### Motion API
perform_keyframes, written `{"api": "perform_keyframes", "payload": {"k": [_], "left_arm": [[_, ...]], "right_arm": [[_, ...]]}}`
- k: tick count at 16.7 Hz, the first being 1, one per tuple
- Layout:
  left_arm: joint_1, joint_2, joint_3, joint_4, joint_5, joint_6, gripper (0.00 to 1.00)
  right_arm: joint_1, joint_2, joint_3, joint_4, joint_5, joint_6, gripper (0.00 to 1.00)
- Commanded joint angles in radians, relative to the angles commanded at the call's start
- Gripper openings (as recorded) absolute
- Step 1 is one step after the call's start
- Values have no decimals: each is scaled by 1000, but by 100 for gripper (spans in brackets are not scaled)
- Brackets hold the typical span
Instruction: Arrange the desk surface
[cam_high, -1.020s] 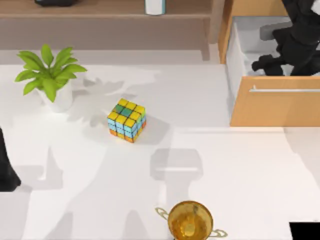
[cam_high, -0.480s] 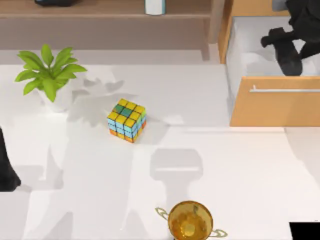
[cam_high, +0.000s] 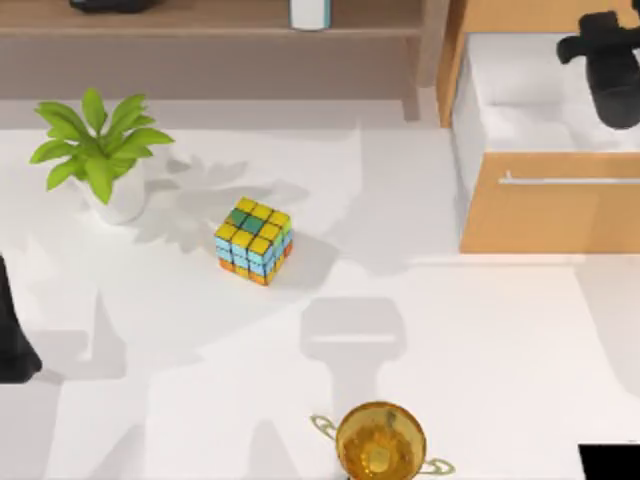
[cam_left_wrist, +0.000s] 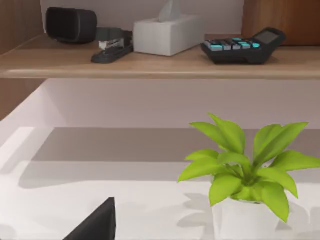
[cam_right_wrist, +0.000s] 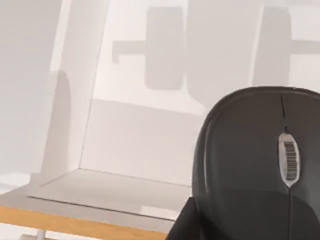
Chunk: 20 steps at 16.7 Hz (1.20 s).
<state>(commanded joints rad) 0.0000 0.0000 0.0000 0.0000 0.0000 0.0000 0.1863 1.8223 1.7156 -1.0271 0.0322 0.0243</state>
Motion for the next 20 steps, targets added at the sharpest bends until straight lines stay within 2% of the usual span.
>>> {"api": "perform_keyframes", "payload": {"k": [14, 20], "left_arm": [[0, 0, 0, 0, 0, 0, 100], [0, 0, 0, 0, 0, 0, 100]], "right_arm": [[148, -645, -921, 64, 8, 252, 0], [192, -790, -1183, 75, 10, 323, 0]]}}
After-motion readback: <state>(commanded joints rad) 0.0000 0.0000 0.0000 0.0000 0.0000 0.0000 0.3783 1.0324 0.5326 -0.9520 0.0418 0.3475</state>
